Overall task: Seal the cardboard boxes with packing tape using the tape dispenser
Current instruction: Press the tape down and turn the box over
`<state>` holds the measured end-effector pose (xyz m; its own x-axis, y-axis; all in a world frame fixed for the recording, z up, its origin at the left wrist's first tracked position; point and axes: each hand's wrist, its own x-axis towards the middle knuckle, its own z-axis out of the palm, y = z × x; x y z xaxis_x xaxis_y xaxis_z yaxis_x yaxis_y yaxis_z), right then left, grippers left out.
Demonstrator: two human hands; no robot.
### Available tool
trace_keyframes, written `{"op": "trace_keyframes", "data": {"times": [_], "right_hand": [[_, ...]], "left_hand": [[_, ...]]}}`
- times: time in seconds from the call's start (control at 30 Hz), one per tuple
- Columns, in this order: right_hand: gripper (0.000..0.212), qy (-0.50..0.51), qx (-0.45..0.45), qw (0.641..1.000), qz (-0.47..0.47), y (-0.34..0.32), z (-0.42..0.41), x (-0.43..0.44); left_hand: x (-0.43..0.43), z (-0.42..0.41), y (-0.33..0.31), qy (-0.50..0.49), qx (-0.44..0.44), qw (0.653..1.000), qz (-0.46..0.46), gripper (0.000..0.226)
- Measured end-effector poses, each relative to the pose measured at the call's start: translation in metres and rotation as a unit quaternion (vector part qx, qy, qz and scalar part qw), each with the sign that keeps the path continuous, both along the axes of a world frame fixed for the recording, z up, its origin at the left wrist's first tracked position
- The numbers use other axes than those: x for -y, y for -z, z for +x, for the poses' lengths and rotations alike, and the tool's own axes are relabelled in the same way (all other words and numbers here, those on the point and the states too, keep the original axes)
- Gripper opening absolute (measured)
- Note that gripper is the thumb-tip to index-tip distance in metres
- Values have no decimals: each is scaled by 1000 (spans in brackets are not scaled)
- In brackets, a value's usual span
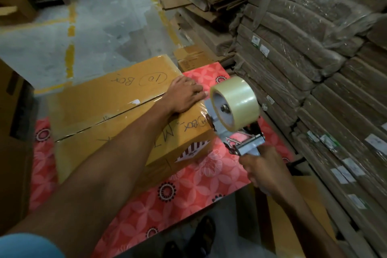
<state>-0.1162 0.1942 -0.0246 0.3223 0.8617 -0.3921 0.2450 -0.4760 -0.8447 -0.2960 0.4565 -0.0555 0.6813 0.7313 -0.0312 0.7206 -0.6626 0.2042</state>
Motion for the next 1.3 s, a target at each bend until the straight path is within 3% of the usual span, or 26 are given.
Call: {"op": "trace_keyframes", "data": {"times": [0.17,0.33,0.47,0.57,0.63,0.87,0.97,1.03,1.1,1.2,1.3], "right_hand": [[41,10,30,1000,0,1,-6,32],[23,-51,69,995,-48,7,-6,59],[21,35,-14,999,-31,22,-13,60],[21,20,-12,999,-37,28,-16,54],[18,81,-63,994,-39,34,-18,50],[22,99,-130,986,-26,52,-20,39],[14,111,-261,958,-49,63,-29,43],[16,153,-313,932,-96,80,-33,54],[12,207,-284,929,-119,93,-31,65],[21,258,-134,954,-67,107,-13,55],[13,206,37,978,-14,112,12,13]], "left_hand": [[1,-1,5,4,6,1000,2,68],[2,-2,2,8,1,1000,-10,55],[9,1,-4,4,4,1000,-5,55],[40,15,-13,52,123,991,19,26],[67,24,-10,86,162,982,-48,32],[71,24,0,102,87,990,-46,40],[71,26,2,81,121,987,-62,38],[73,24,4,94,132,985,-60,50],[73,24,2,116,92,988,-33,53],[74,31,5,118,32,992,19,39],[79,36,6,93,21,995,25,35]]}}
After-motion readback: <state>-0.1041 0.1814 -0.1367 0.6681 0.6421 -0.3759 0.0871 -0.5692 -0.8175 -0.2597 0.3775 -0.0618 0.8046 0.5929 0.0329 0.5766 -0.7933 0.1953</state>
